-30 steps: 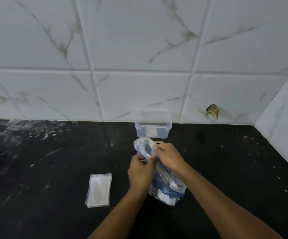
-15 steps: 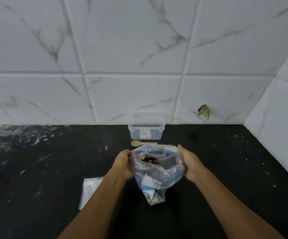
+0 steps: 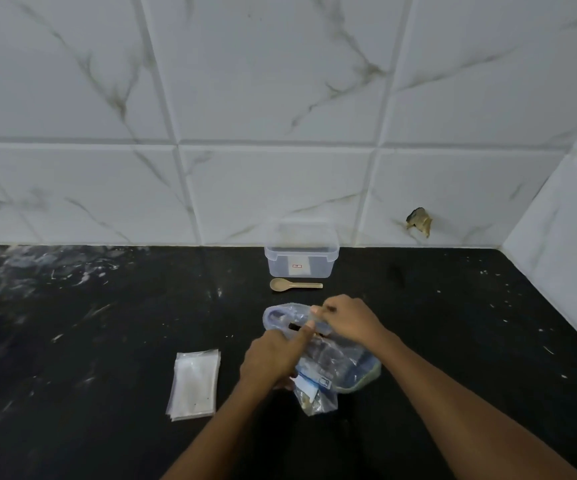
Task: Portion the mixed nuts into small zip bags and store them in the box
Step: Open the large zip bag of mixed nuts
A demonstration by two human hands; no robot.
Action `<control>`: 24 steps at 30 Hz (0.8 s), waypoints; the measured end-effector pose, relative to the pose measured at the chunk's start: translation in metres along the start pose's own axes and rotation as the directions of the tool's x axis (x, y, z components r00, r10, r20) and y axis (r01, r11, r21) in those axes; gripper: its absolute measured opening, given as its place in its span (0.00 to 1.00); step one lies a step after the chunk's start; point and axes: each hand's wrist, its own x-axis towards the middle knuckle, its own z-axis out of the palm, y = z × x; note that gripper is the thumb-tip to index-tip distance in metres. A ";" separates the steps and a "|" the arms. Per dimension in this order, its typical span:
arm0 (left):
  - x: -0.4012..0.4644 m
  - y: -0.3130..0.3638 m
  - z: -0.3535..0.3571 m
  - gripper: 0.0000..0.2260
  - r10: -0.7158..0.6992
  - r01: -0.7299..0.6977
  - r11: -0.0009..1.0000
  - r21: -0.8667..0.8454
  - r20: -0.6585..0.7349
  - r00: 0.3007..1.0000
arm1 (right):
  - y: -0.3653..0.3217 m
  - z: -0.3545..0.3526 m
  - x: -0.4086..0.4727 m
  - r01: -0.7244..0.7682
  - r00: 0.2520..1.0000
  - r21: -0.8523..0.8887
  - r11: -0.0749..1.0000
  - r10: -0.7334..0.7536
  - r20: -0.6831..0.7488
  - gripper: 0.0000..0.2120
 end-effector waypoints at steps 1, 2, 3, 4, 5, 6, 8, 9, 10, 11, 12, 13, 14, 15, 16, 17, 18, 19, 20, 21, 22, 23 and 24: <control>0.001 0.001 0.003 0.23 -0.024 0.025 0.998 -0.064 0.007 1.000 | 0.000 0.004 0.000 -0.005 1.000 -0.006 1.000 0.005 -0.013 0.18; 0.004 0.000 0.006 0.18 -0.047 0.047 0.992 -0.118 0.010 0.999 | 0.000 0.008 0.000 -0.010 0.999 0.009 1.000 0.010 -0.039 0.20; 0.007 0.000 0.007 0.14 -0.065 0.065 0.982 -0.177 0.008 0.998 | 0.000 0.009 -0.001 -0.015 0.997 0.053 0.999 0.019 -0.069 0.21; 0.011 0.000 0.008 0.09 -0.085 0.082 0.964 -0.253 0.000 0.996 | 0.000 0.009 -0.002 -0.039 0.995 0.133 0.990 0.051 -0.090 0.21; 0.013 0.001 0.006 0.06 -0.106 0.098 0.935 -0.341 -0.005 0.994 | 0.000 0.007 -0.002 -0.067 0.990 0.247 0.967 0.096 -0.106 0.20; 0.015 0.002 0.003 0.06 -0.130 0.113 0.894 -0.433 -0.008 0.992 | 0.000 0.004 -0.003 -0.102 0.983 0.370 0.923 0.152 -0.108 0.20; 0.019 0.007 -0.001 0.10 -0.152 0.133 0.836 -0.532 0.008 0.988 | -0.001 -0.004 -0.006 -0.158 0.968 0.559 0.814 0.240 -0.075 0.19; 0.021 0.010 -0.001 0.15 -0.142 0.128 0.842 -0.523 0.014 0.990 | 0.000 -0.006 -0.007 -0.172 0.964 0.622 0.764 0.261 -0.055 0.20; 0.023 0.013 0.001 0.19 -0.120 0.110 0.886 -0.451 0.006 0.993 | 0.001 -0.007 -0.006 -0.187 0.961 0.668 0.720 0.276 -0.029 0.20; 0.024 0.015 0.004 0.22 -0.094 0.088 0.943 -0.322 -0.004 0.996 | 0.001 -0.008 -0.007 -0.205 0.957 0.706 0.678 0.290 -0.001 0.20; 0.024 0.016 0.008 0.23 -0.069 0.065 0.984 -0.168 -0.018 0.997 | 0.003 -0.007 -0.008 -0.228 0.952 0.731 0.643 0.303 0.029 0.20; 0.027 0.014 0.013 0.21 -0.046 0.044 0.998 -0.040 -0.036 0.998 | 0.002 -0.007 -0.008 -0.250 0.946 0.751 0.611 0.319 0.056 0.20; 0.028 0.012 0.017 0.17 -0.031 0.032 0.999 0.024 -0.044 0.999 | 0.004 -0.004 -0.007 -0.271 0.939 0.770 0.578 0.333 0.080 0.20; 0.030 0.010 0.019 0.11 -0.017 0.019 0.999 0.034 -0.053 0.998 | 0.005 -0.005 -0.007 -0.286 0.931 0.787 0.547 0.354 0.092 0.20; 0.032 0.007 0.020 0.06 -0.009 0.010 1.000 0.012 -0.061 0.998 | 0.007 -0.005 -0.008 -0.304 0.920 0.799 0.519 0.379 0.104 0.19; 0.034 0.007 0.017 0.05 -0.008 0.006 0.999 -0.039 -0.075 0.997 | 0.010 -0.008 -0.010 -0.305 0.909 0.824 0.477 0.405 0.103 0.18; 0.036 0.006 0.012 0.06 -0.032 0.019 0.989 -0.145 -0.087 0.996 | 0.016 -0.011 -0.010 -0.283 0.900 0.867 0.411 0.426 0.092 0.18; 0.038 0.006 0.006 0.07 -0.079 0.048 0.949 -0.313 -0.088 0.993 | 0.022 -0.013 -0.011 -0.258 0.888 0.910 0.324 0.450 0.092 0.18; 0.040 0.007 -0.001 0.08 -0.144 0.100 0.848 -0.520 -0.045 0.989 | 0.031 -0.015 -0.012 -0.238 0.874 0.946 0.221 0.473 0.109 0.18; 0.042 0.007 -0.008 0.07 -0.191 0.173 0.684 -0.709 0.055 0.980 | 0.036 -0.018 -0.014 -0.215 0.862 0.970 0.110 0.489 0.136 0.16; 0.044 0.007 -0.015 0.07 -0.201 0.254 0.489 -0.834 0.175 0.964 | 0.042 -0.020 -0.014 -0.202 0.854 0.979 0.028 0.495 0.162 0.15; 0.046 0.006 -0.021 0.06 -0.186 0.322 0.309 -0.895 0.275 0.943 | 0.046 -0.021 -0.015 -0.194 0.850 0.980 -0.037 0.493 0.187 0.14; 0.047 0.006 -0.025 0.06 -0.164 0.368 0.177 -0.913 0.341 0.926 | 0.050 -0.020 -0.014 -0.201 0.841 0.976 -0.080 0.497 0.214 0.13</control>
